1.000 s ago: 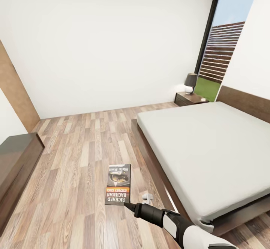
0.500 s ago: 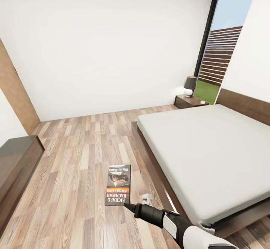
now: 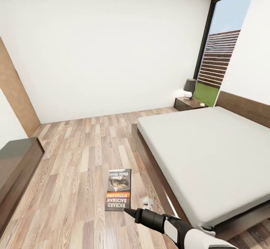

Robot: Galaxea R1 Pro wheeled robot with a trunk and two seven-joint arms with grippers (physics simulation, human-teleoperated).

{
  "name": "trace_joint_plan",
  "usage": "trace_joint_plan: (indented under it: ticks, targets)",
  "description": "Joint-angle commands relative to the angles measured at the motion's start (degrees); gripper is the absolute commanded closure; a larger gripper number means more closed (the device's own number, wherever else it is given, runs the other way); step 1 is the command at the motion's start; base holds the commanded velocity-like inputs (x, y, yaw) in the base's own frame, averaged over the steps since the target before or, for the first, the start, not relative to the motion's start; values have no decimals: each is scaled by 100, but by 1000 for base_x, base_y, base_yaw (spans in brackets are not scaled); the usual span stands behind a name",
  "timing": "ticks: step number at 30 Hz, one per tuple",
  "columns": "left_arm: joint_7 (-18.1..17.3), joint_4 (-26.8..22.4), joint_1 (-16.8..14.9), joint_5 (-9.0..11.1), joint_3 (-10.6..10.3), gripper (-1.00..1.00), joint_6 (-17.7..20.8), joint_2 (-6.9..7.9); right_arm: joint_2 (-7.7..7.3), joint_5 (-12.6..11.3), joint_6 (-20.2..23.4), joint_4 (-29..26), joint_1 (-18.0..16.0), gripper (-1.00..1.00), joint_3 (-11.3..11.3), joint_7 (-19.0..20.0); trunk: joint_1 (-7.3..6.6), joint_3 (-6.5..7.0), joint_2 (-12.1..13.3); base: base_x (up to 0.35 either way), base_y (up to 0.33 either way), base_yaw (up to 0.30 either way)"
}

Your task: In the bedroom, move the book from the bed onto either nightstand, and place the two sandals side by side next to the bed.

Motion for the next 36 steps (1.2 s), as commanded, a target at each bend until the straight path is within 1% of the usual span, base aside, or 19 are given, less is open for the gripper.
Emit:
trace_joint_plan:
  ticks: [1,19,24,30,36]
  targets:
    - [36,-6,-3,15,-49,-100,-12,2,-2,-7,26,22,4,100,-8,14,3,-9,-12,0,0,0]
    - [36,-6,-3,15,-51,-100,-12,2,-10,8,26,94,249,100,5,42,3,6,-12,2,0,0]
    - [36,-6,-3,15,-49,-100,-12,2,-6,19,26,99,278,100,9,49,3,7,-12,96,52,0]
    - [36,-6,-3,15,-49,-100,-7,2,3,199,26,105,347,100,14,37,3,7,-12,201,132,0]
    - [36,-6,-3,15,-49,-100,-7,2,7,309,26,110,377,100,15,27,3,7,-12,243,164,0]
